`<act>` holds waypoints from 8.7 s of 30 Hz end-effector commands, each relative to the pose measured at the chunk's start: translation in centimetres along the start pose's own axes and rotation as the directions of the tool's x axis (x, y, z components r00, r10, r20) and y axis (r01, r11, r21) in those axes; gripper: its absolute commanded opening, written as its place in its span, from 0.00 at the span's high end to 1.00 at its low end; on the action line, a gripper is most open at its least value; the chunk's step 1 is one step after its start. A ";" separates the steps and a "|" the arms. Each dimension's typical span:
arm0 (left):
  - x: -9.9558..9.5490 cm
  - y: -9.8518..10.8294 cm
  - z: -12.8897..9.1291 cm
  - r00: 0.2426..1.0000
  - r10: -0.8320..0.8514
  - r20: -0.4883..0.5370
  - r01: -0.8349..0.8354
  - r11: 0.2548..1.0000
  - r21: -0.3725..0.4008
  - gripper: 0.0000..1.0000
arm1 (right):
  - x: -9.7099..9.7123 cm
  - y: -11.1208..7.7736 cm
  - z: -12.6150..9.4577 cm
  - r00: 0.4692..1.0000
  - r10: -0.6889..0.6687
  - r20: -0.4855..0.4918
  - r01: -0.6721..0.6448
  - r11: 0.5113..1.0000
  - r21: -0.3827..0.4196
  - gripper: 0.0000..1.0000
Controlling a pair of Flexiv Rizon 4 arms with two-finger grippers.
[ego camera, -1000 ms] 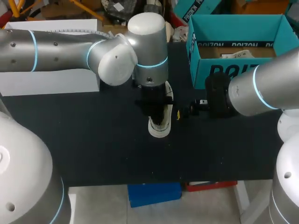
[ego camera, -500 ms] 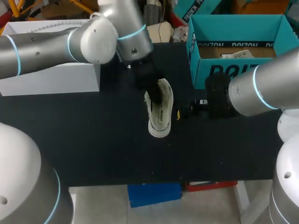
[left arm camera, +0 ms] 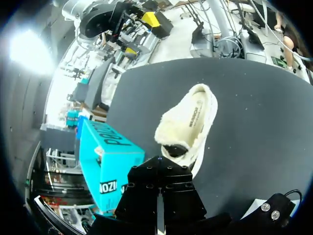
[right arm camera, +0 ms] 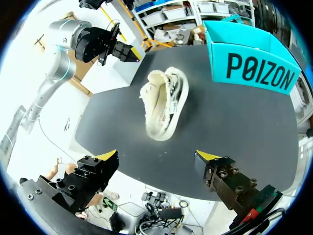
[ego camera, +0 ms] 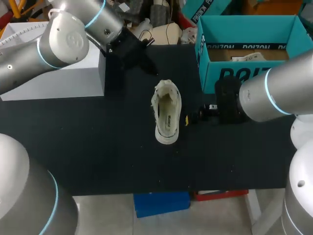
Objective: Take the shoe out of the shoebox, open the shoe tongue, remove and reinsert the insole, then place the shoe into the shoebox
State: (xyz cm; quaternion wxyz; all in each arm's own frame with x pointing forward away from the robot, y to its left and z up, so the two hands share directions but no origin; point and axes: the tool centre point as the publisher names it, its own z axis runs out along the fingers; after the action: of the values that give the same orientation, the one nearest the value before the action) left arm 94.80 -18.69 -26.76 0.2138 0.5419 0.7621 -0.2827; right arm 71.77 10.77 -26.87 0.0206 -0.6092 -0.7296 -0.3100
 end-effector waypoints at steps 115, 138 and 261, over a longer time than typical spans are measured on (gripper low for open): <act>11.6 -6.5 -5.5 0.683 -0.721 -0.114 0.716 0.692 -0.085 0.00 | 0.2 0.0 0.1 1.000 0.001 0.005 -0.001 1.000 -0.002 0.00; 10.0 -5.1 -5.3 0.629 -0.773 -0.089 0.770 0.634 -0.071 0.00 | 0.2 0.0 0.1 1.000 0.001 0.005 -0.001 1.000 -0.002 0.00; 18.1 -3.1 -12.5 0.452 -0.884 0.117 0.892 0.451 -0.040 0.00 | -5.4 9.7 17.5 0.953 -0.046 0.301 -0.072 0.927 0.367 0.55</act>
State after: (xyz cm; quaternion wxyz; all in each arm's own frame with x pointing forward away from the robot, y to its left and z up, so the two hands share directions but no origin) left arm 85.91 1.64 -28.05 0.0881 0.0422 0.9364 -0.3370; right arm 87.44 14.62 -37.89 0.0233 -0.6394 -0.7654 -0.0689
